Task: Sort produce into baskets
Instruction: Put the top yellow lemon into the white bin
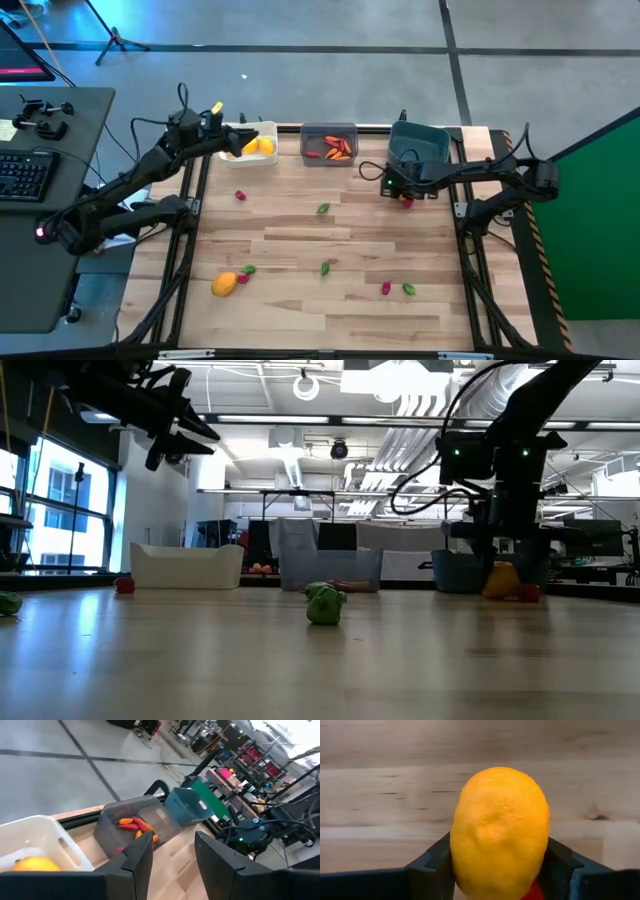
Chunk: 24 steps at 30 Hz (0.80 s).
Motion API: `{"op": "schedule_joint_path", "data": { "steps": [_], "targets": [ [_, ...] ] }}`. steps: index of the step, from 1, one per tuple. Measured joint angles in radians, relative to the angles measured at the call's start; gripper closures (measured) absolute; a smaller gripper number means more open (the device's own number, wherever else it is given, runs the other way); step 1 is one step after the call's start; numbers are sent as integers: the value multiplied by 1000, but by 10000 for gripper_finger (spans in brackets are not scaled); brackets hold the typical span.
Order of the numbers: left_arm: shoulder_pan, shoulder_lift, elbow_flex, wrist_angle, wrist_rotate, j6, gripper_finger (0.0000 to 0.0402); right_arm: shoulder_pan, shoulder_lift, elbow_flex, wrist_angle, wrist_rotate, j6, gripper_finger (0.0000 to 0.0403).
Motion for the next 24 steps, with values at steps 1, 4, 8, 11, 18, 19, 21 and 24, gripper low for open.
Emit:
{"op": "schedule_joint_path", "data": {
  "steps": [1, 4, 8, 11, 18, 19, 21, 24],
  "targets": [
    [-9, 0, -4, 27, 1, 0, 274, 5, 0, 10, -1, 0, -11, 218],
    [-43, 0, -28, 167, 17, -36, 286, 24, -4, 63, -2, -17, -75, 218],
    [-86, 4, -74, 436, 109, -137, 308, 66, -31, 185, 69, -25, -237, 218],
    [-119, 11, -79, 527, 176, -182, 319, 103, -44, 283, 210, -41, -384, 218],
    [-226, 13, -79, 553, 170, -128, 301, 172, -16, 499, 491, -173, -798, 218],
    [-246, 14, -76, 550, 163, -104, 294, 182, -6, 526, 502, -189, -847, 218],
    [-291, 25, -54, 545, 147, -62, 277, 200, 15, 582, 507, -206, -931, 218],
    [-353, 54, 10, 500, 121, 0, 247, 224, 50, 654, 509, -215, -1015, 218]
  ]
}}
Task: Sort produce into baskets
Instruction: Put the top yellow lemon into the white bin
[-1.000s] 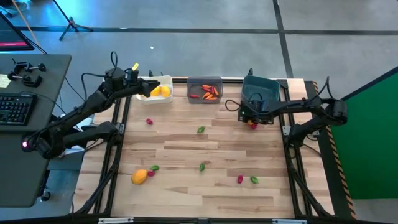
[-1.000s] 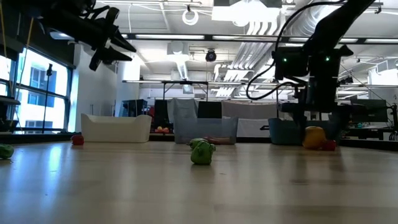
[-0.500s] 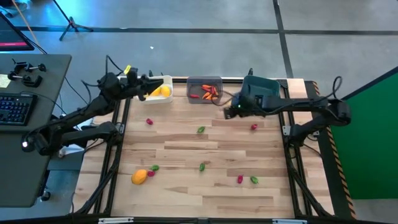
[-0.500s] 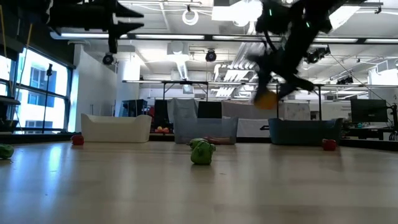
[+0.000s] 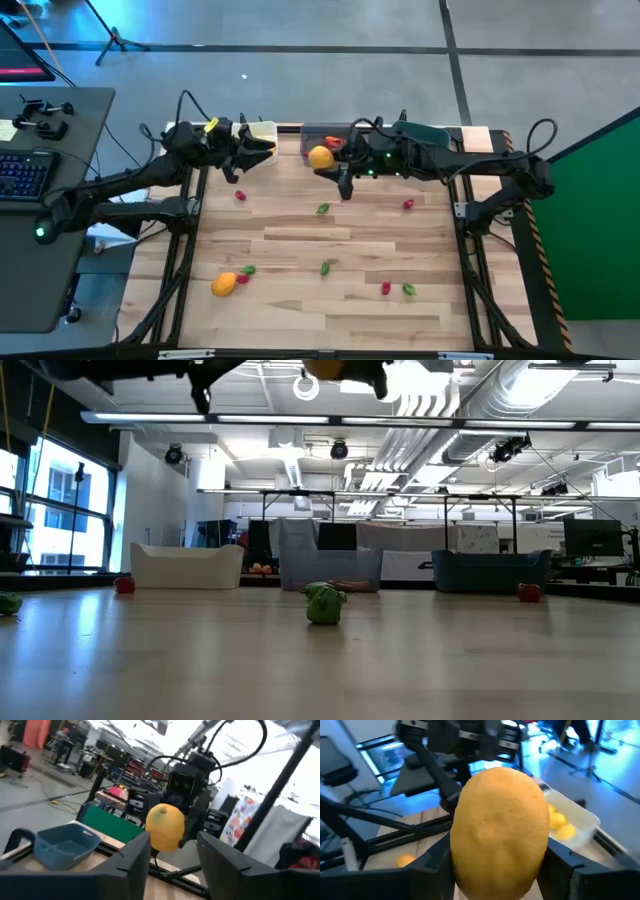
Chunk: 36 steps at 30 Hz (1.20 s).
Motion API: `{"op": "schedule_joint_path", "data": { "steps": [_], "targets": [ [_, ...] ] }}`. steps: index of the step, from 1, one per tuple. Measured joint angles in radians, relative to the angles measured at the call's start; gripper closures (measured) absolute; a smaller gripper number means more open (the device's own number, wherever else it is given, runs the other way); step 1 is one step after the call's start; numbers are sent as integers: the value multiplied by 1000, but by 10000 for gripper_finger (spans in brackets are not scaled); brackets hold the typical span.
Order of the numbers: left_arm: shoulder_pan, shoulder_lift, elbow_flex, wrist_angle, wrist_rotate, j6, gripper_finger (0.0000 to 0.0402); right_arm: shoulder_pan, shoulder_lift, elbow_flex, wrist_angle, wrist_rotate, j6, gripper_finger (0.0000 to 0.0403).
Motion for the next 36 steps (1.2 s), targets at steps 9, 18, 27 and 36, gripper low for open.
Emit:
{"op": "schedule_joint_path", "data": {
  "steps": [9, 18, 27, 36],
  "targets": [
    [-147, 185, 276, -193, -42, 210, 169, 19, 74, 123, -1, -62, -88, 218],
    [-200, 317, 423, -329, -126, 359, 156, 19, 74, 125, -1, -70, -115, 218],
    [-225, 380, 474, -333, -74, 369, 162, 21, 73, 125, 0, -79, -123, 218],
    [-228, 379, 475, -342, -69, 369, 238, 21, 73, 125, 1, -87, -121, 203]
  ]
}}
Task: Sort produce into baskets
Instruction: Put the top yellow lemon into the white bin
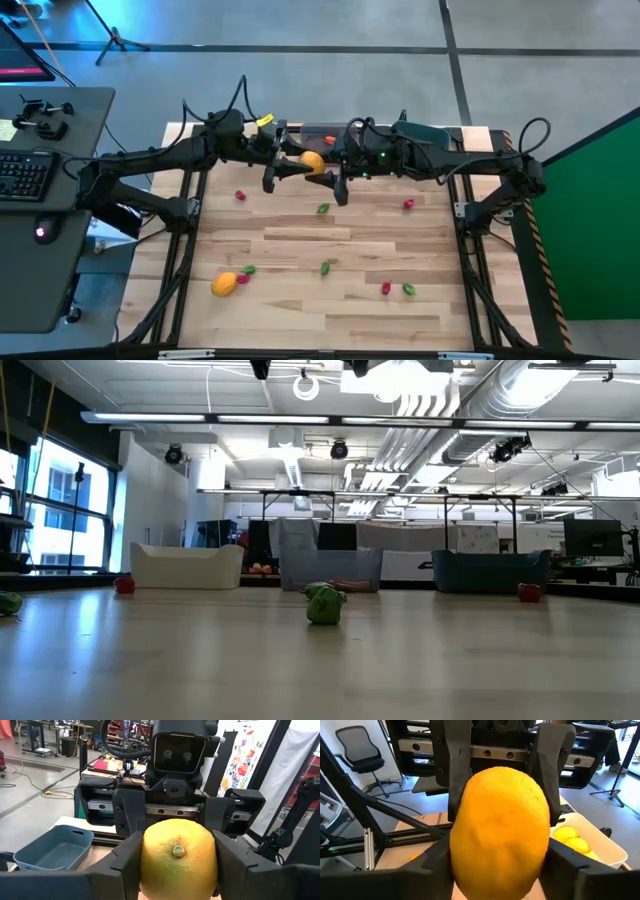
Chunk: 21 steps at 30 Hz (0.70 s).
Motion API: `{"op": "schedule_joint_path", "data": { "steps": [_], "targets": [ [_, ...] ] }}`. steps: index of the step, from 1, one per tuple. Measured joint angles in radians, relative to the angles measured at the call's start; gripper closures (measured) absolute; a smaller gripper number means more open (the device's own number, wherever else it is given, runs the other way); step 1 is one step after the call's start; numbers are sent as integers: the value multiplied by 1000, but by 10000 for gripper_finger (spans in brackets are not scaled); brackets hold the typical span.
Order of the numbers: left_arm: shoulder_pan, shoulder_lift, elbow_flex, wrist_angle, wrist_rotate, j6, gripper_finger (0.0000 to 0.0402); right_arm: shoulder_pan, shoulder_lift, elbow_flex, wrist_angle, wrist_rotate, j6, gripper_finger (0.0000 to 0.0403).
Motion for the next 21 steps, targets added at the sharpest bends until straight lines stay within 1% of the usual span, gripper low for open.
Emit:
{"op": "schedule_joint_path", "data": {
  "steps": [2, 5, 8, 11, 14, 18, 21],
  "targets": [
    [7, -6, 0, -2, -4, -2, 238, 0, 0, 0, -1, 8, 20, 164],
    [34, -28, 0, -9, -4, -6, 238, -3, 0, 0, -14, 51, 45, 109],
    [76, -70, 0, -10, 4, -19, 238, -7, -1, 0, -56, 86, 48, 79],
    [124, -116, 0, -41, 4, -19, 238, -12, 0, 0, -87, 104, 48, 71],
    [189, -160, 0, -125, -9, -19, 238, -12, 0, 0, -116, 131, 48, 69],
    [289, -208, 1, -335, -107, -9, 238, -12, 0, 0, -122, 135, 48, 68],
    [361, -216, 1, -515, -185, -10, 239, -12, 0, 0, -124, 135, 48, 67]
  ]
}}
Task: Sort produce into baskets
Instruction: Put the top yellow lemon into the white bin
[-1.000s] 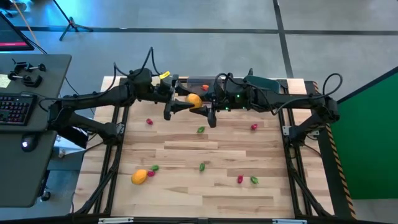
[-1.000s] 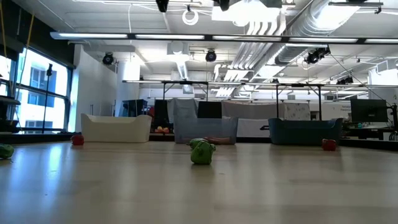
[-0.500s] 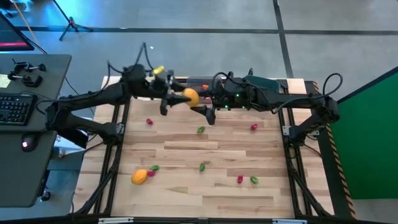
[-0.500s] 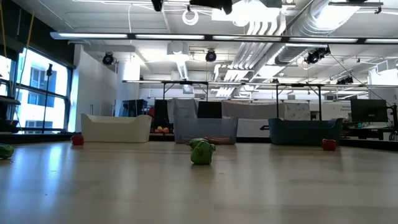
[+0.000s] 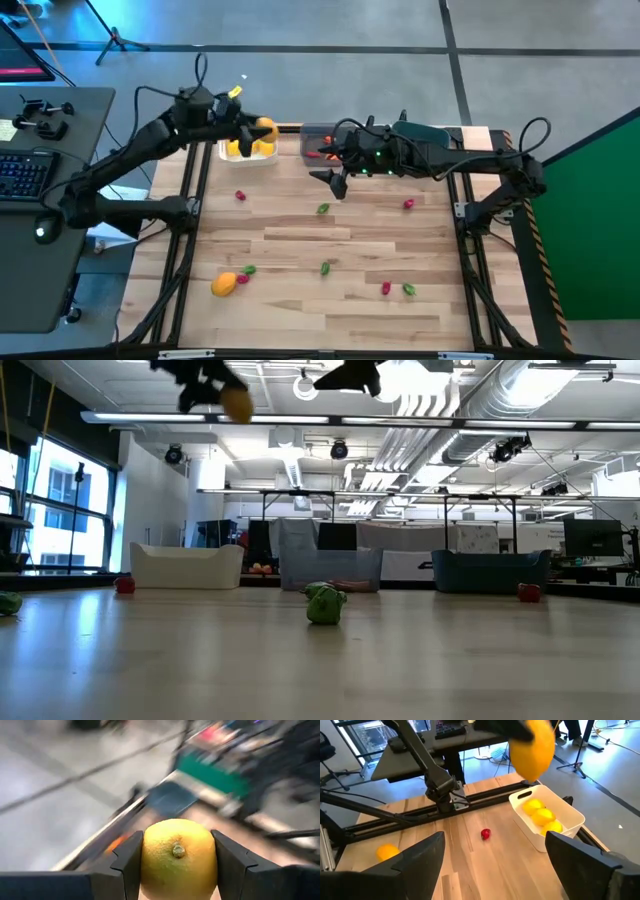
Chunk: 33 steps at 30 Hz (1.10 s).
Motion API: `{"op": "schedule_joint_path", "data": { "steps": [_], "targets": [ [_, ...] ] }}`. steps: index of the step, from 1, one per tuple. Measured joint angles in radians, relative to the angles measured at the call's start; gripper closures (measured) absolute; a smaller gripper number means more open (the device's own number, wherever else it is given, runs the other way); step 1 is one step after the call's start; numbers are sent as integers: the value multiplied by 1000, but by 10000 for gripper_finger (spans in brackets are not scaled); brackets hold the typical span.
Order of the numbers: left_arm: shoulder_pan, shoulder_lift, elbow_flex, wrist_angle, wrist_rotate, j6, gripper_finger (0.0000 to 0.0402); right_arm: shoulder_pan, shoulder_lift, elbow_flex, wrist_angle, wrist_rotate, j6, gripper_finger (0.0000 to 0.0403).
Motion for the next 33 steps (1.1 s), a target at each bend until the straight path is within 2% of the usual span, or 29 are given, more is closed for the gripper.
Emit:
{"op": "schedule_joint_path", "data": {
  "steps": [5, 9, 18, 22, 30, 33],
  "targets": [
    [112, 27, 0, -248, -162, 3, 239, 0, 0, 0, -1, 23, 3, 67],
    [198, 85, -1, -333, -208, 37, 239, 0, 0, 0, -4, 24, 3, 67],
    [328, 248, -83, -306, -218, 95, 239, 0, 0, -1, -15, 24, 30, 66],
    [340, 315, -128, -259, -221, 142, 240, 0, 0, -1, -15, 25, 30, 66],
    [345, 403, -129, -307, -242, 146, 240, 0, 0, -1, -16, 26, 30, 66],
    [345, 407, -129, -326, -247, 148, 209, 0, 0, -1, -28, 25, 29, 66]
  ]
}}
